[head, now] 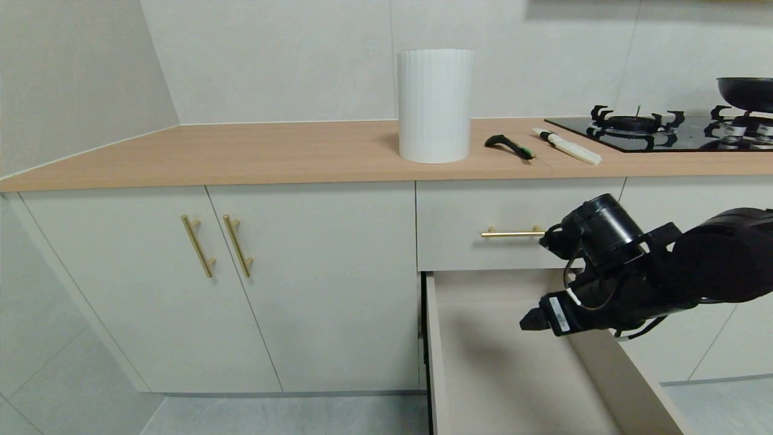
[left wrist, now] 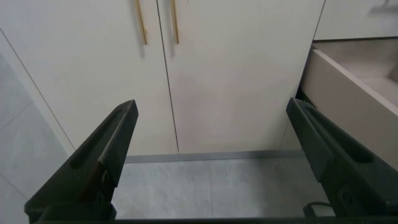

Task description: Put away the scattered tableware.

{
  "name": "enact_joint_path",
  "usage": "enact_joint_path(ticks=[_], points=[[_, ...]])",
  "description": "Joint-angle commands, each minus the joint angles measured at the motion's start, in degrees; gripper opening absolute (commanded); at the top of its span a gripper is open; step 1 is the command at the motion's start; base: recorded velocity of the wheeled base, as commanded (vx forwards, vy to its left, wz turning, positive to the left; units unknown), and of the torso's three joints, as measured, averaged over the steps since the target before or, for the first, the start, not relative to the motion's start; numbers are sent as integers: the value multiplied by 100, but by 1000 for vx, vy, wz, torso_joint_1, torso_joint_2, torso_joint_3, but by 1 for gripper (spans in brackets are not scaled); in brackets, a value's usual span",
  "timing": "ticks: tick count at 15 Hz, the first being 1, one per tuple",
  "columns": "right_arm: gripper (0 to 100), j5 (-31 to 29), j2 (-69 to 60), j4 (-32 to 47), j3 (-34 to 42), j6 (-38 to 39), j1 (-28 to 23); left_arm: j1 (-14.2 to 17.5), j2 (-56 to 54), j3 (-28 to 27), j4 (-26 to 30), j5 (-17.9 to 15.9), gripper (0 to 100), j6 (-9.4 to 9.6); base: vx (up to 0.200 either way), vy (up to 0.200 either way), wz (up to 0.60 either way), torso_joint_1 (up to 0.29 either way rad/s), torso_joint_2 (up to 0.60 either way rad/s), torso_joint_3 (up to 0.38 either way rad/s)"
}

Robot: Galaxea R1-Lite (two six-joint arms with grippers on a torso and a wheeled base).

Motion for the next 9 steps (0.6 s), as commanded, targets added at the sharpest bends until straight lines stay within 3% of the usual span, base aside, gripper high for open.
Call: enact_joint_path(ticks=[1,5,9], points=[[100,-8,-286,-105,-22,-7,-171,0,0,0,0,1,100,-1,0,0,0,0,0,0],[100,-8,-471,-113,-13,-16,-285,0,0,0,0,1,100,-1,0,0,0,9,-41,-31],[100,-34,-410,-113,13,-16,-347,0,0,0,0,1,100,-1,0,0,0,93,-279,-275]])
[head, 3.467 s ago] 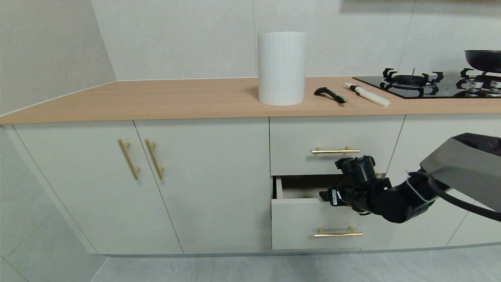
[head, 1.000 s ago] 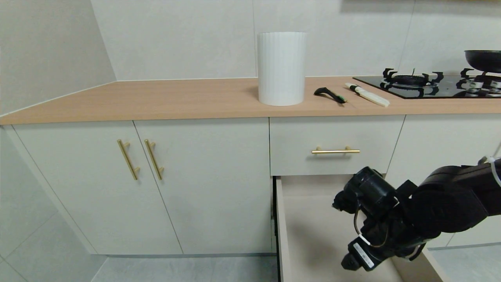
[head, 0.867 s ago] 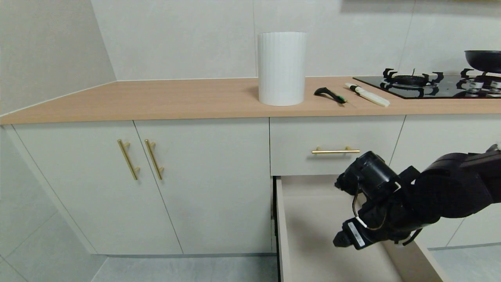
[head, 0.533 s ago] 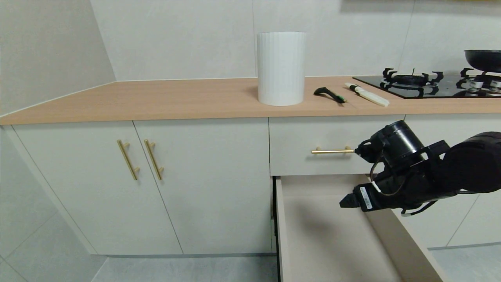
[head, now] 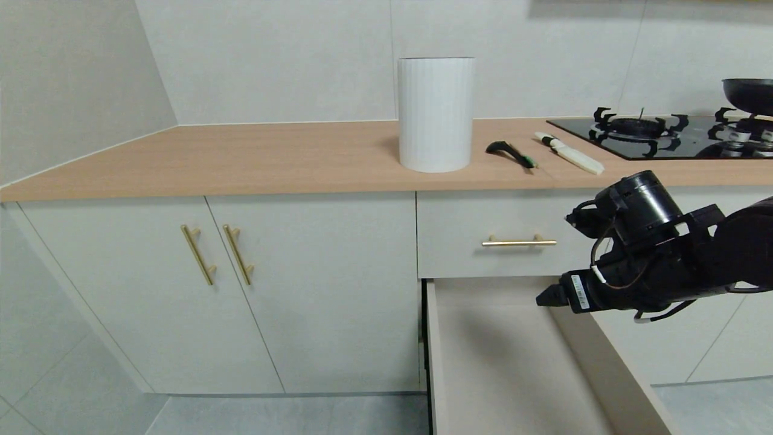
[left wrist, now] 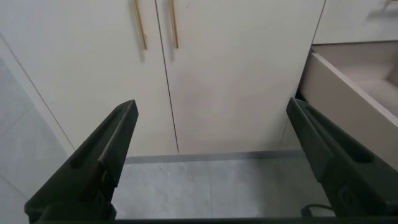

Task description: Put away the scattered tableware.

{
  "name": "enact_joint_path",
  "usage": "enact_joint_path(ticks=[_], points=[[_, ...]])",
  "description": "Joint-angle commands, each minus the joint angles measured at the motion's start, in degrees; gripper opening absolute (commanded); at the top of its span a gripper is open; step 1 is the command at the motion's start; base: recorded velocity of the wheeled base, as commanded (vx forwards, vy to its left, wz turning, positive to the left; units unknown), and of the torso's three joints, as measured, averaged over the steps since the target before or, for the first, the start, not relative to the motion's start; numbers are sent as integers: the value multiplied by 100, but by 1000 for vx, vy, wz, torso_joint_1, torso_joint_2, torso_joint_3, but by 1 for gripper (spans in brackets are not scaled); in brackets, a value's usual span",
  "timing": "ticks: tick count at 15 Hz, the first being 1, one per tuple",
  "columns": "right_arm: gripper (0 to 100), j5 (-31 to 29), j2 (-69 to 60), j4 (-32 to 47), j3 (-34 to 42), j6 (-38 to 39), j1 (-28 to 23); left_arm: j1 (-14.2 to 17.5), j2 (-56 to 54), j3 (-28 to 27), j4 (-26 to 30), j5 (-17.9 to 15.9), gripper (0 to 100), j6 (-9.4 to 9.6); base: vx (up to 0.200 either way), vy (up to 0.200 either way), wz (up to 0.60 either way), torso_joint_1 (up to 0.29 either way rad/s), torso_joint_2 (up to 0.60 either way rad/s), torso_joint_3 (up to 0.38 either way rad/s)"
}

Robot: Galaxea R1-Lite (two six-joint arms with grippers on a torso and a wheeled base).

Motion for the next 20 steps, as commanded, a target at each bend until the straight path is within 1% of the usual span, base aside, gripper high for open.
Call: enact_joint_path(ticks=[1,3,4,5,7,9,11,13,14,16,17,18,19,20], points=[[100,20,-124,-11,-27,-1,-164,0,0,0,0,1,100,-1,0,0,0,139,-574,-320],[100,117,-327,-38,-71,-19,-278,0,0,0,0,1,100,-1,0,0,0,129,-520,-303],[100,301,-309,-73,-185,-36,-357,0,0,0,0,1,100,-1,0,0,0,163,-476,-310],[100,354,-327,-90,-220,-80,-357,0,9,0,0,1,100,-1,0,0,0,168,-456,-305],[100,416,-502,-99,-106,-353,-393,0,0,0,0,1,100,-1,0,0,0,176,-459,-288],[100,644,-520,-99,-106,-423,-507,0,0,0,0,1,100,-1,0,0,0,178,-471,-286],[100,679,-458,-161,-176,-423,-577,0,0,0,0,1,100,-1,0,0,0,190,-483,-283],[100,670,-529,-257,-123,-423,-542,0,0,0,0,1,100,-1,0,0,0,205,-488,-286],[100,662,-511,-407,-141,-423,-480,0,0,0,0,1,100,-1,0,0,0,124,-295,-168],[100,495,-151,-1295,-326,-502,-401,0,0,0,0,1,100,-1,0,0,0,61,-132,-80],[100,416,87,-1470,-536,-678,-401,0,0,0,0,1,100,-1,0,0,0,32,-61,-27],[100,169,429,-1514,-1125,-1082,-410,0,9,0,0,1,100,-1,0,0,0,0,0,0],[100,-33,772,-1488,-1644,-1056,-419,0,0,0,0,1,100,-1,0,0,0,0,0,0],[100,-323,1168,-1365,-2286,-818,-454,0,0,0,0,1,100,8,0,0,0,0,0,0]])
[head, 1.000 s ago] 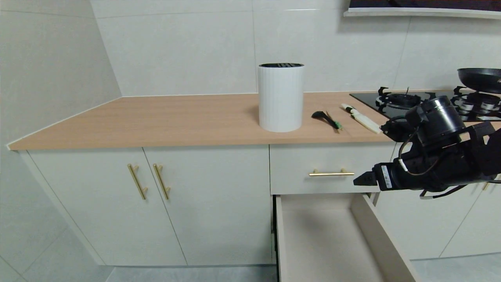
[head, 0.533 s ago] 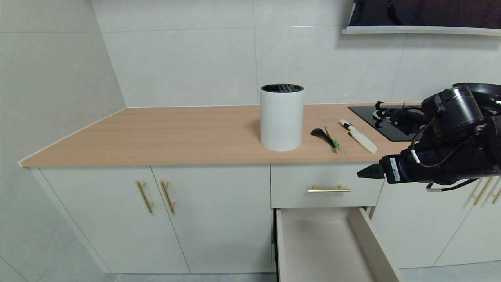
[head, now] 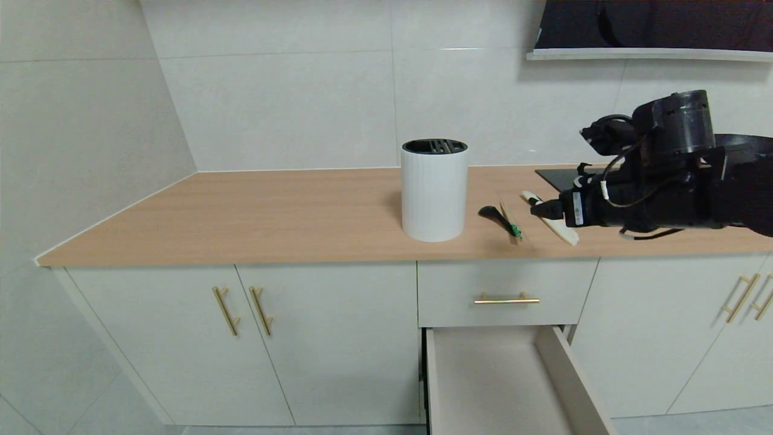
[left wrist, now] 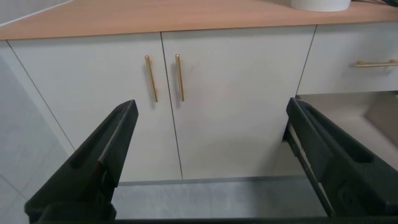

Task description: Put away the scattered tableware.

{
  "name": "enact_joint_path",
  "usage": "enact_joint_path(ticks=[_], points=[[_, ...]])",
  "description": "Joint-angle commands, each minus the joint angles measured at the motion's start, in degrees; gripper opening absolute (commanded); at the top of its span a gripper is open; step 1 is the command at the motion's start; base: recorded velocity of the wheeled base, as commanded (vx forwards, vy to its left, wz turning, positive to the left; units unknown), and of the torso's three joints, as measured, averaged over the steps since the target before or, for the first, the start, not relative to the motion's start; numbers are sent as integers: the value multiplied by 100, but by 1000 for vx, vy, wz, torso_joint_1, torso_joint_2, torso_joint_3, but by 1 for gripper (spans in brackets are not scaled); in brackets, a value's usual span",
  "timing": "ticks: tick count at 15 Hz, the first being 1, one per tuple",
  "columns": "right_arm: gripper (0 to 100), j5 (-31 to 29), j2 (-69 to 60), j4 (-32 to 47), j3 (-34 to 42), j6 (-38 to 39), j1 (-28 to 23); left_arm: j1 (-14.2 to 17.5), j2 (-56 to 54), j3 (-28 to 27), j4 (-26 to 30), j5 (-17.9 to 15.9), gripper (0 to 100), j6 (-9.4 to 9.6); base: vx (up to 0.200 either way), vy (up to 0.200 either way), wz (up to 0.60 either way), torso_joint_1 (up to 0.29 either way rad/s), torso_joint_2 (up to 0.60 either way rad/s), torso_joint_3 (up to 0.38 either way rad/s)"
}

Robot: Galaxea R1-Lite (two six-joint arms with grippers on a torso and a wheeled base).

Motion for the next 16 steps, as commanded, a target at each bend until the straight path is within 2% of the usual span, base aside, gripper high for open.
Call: enact_joint_path(ticks=[1,3,6,11,16], points=[[100,-366,1090,411,-1352,105,-103,0,9,0,2,1,100,8,0,0,0,0,0,0],[100,-111,1512,1588,-2433,378,-120,0,0,0,2,1,100,8,0,0,0,0,0,0],[100,135,2162,2458,-3541,967,-147,0,0,0,2,1,100,-1,0,0,0,0,0,0],[100,73,3208,2300,-3750,958,-226,0,0,0,2,1,100,-1,0,0,0,0,0,0],[100,-155,3410,2019,-3750,923,-208,0,9,0,2,1,100,-1,0,0,0,0,0,0]])
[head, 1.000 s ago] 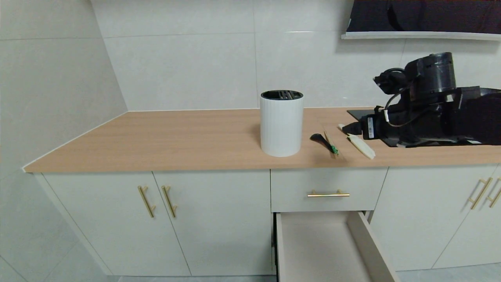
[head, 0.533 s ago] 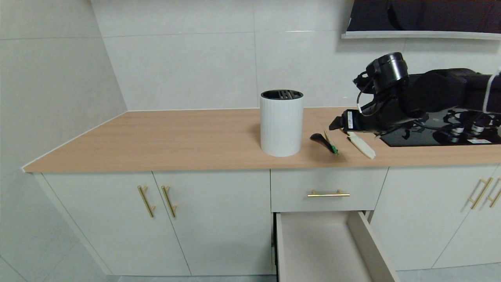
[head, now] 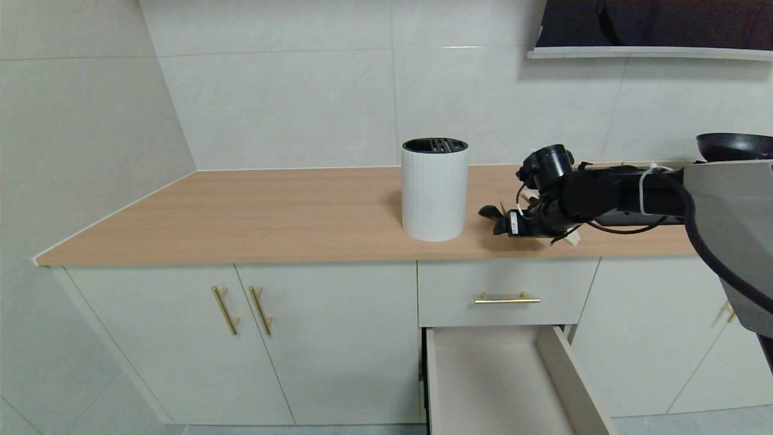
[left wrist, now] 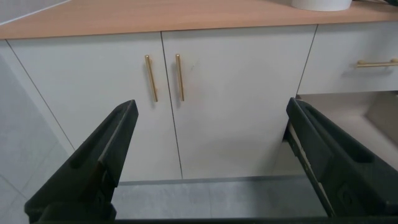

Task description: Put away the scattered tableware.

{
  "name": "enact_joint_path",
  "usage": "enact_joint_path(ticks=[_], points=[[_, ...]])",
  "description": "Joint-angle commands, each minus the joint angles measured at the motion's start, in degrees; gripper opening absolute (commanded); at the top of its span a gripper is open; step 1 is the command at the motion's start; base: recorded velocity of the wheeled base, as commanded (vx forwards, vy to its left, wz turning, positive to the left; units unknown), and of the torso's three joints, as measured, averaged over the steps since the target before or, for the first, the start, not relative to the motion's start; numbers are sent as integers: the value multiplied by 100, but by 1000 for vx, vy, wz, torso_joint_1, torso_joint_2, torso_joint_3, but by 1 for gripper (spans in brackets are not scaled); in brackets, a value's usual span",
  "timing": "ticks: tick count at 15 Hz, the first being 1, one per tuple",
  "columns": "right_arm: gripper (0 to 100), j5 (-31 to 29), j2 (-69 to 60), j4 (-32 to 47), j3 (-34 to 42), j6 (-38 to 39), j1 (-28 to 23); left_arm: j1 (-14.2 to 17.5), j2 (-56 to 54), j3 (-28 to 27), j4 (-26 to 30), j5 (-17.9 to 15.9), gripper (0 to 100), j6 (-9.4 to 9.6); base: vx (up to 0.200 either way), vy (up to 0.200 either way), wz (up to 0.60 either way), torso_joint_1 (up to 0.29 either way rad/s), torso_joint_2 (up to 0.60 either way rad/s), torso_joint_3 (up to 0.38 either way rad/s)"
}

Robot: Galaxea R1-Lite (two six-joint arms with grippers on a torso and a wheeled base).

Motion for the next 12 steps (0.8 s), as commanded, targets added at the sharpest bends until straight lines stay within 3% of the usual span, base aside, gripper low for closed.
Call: enact_joint_path(ticks=[1,8,9,12], points=[[100,-2,96,-49,1,17,-7,0,0,0,2,1,100,8,0,0,0,0,0,0],[100,-134,210,-269,1,26,-78,0,0,0,2,1,100,-1,0,0,0,0,0,0],[0,-134,228,-269,1,9,-86,0,9,0,2,1,100,-1,0,0,0,0,0,0],[0,-134,246,-278,1,0,-139,0,9,0,2,1,100,-1,0,0,0,0,0,0]])
